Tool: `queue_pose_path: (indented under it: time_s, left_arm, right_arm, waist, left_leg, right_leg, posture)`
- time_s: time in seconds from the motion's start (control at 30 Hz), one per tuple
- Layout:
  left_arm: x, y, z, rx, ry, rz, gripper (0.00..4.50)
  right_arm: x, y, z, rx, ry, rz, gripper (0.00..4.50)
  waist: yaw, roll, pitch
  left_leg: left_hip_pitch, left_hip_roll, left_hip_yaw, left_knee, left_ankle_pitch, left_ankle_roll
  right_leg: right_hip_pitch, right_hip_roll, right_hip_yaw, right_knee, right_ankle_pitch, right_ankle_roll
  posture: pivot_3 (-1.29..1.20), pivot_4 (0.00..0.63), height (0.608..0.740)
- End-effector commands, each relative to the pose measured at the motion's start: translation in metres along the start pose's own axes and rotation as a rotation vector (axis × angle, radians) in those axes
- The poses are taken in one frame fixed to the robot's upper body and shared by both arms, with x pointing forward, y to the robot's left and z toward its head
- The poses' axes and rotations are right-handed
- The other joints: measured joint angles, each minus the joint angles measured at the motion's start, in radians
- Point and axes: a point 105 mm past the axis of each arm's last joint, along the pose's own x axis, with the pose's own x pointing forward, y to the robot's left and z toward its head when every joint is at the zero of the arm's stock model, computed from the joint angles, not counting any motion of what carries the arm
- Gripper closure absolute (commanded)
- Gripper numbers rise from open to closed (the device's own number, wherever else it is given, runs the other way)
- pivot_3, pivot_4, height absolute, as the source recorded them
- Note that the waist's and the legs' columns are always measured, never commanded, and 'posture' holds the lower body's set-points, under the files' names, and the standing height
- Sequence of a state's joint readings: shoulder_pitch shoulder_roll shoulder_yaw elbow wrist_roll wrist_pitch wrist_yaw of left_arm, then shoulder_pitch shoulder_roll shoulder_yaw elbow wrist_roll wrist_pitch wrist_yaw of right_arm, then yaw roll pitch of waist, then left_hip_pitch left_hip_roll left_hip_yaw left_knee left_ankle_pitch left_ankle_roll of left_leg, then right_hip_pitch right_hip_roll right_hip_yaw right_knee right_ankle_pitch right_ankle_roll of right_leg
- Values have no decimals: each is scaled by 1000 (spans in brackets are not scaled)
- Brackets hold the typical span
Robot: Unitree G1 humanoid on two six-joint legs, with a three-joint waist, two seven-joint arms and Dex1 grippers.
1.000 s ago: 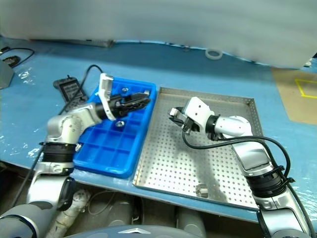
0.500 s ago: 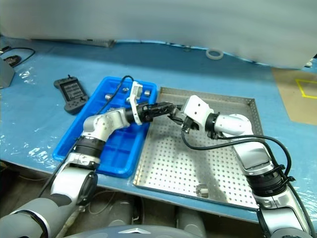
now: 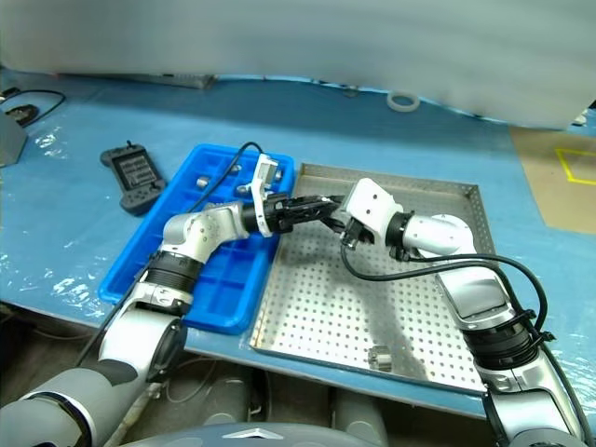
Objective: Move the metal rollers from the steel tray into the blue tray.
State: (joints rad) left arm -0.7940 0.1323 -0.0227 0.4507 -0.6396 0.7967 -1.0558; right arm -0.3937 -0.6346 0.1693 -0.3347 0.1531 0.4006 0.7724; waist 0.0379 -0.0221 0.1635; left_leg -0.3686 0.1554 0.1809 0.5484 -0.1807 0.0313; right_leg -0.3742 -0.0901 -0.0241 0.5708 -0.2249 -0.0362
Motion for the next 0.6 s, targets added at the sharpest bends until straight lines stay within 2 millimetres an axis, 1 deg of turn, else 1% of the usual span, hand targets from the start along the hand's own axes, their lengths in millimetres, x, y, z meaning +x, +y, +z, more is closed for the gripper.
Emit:
queue_pose_path:
  time_s: [0.03,0.2,0.23,0.27,0.3,0.37,0.43,0.5,0.53,0.6]
  left_arm:
    - [5,-11,5,27,-10,-47,580]
    - [7,-12,6,24,-18,-53,580]
    - [7,-12,6,24,-18,-50,963]
    - [7,-11,5,26,-16,-45,1125]
    - [7,-8,5,30,-18,-26,1379]
    - [8,-4,6,20,-26,0,1379]
    - [7,-6,8,8,-38,-16,1379]
    - [7,-11,10,-3,-47,-52,1702]
    - [6,-12,10,-5,-48,-57,1934]
    - [7,-11,11,0,-46,-42,2535]
  right_arm:
    - [-4,-5,13,-45,-38,-28,3281]
    - [-4,-5,13,-45,-35,-29,3281]
    - [-5,-5,13,-45,-33,-30,3281]
    - [-5,-5,12,-45,-32,-30,3281]
    - [-5,-5,12,-44,-31,-31,3281]
    - [-5,-5,12,-44,-29,-33,3281]
    - [-5,-5,12,-44,-27,-34,3281]
    - [-5,-5,11,-42,-25,-33,3281]
    - [-5,-5,11,-42,-24,-34,3281]
    - [-5,-5,11,-42,-23,-34,3281]
  waist:
    - [0,0,0]
    - [-1,0,0]
    - [-1,0,0]
    - [-1,0,0]
    - [-1,0,0]
    - [-1,0,0]
    - [-1,0,0]
    - [-1,0,0]
    - [-1,0,0]
    - [-1,0,0]
  left_leg:
    - [0,0,0,0,0,0]
    - [0,0,0,0,0,0]
    - [0,0,0,0,0,0]
    - [0,0,0,0,0,0]
    - [0,0,0,0,0,0]
    - [0,0,0,0,0,0]
    - [0,0,0,0,0,0]
    - [0,0,0,0,0,0]
    - [0,0,0,0,0,0]
    - [0,0,0,-1,0,0]
  right_leg:
    - [0,0,0,0,0,0]
    - [0,0,0,0,0,0]
    - [0,0,0,0,0,0]
    - [0,0,0,0,0,0]
    - [0,0,0,0,0,0]
    - [0,0,0,0,0,0]
    - [0,0,0,0,0,0]
    - [0,0,0,0,0,0]
    - [0,0,0,0,0,0]
    - [-1,0,0,0,0,0]
  posture:
    - [-178,150,740]
    - [-178,150,740]
    - [-180,150,740]
    - [-180,150,740]
    - [-180,150,740]
    - [-181,150,740]
    - [-181,150,740]
    - [-182,150,740]
    - [-182,150,740]
    - [-181,150,740]
